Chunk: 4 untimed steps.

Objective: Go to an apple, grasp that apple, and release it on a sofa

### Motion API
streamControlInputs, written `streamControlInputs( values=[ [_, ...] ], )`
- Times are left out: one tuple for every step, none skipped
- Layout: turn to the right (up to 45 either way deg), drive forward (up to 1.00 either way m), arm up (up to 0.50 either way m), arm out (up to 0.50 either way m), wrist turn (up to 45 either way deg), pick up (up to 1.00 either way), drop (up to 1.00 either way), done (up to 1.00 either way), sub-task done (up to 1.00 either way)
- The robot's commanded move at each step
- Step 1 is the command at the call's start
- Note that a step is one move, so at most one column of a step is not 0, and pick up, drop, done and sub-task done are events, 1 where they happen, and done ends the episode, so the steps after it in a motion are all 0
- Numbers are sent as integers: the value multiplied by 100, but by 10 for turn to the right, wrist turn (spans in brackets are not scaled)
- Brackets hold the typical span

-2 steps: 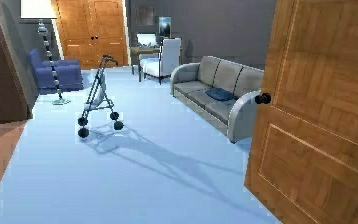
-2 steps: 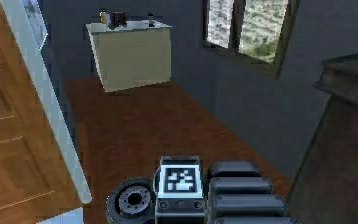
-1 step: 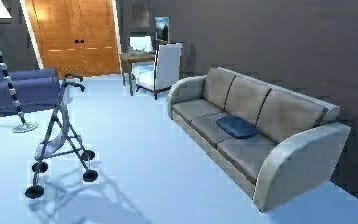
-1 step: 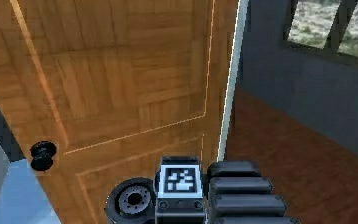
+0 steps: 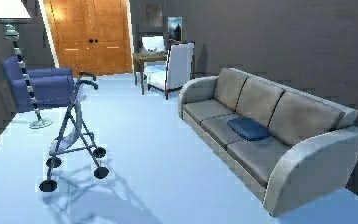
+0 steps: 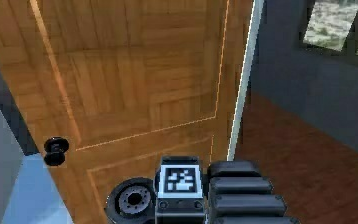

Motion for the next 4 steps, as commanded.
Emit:
streamControlInputs(
  values=[
    [0, 100, 0, 0, 0, 0, 0, 0, 0],
    [-60, 0, 0, 0, 0, 0, 0, 0, 0],
    [0, 40, 0, 0, 0, 0, 0, 0, 0],
    [360, 0, 0, 0, 0, 0, 0, 0, 0]
  ],
)
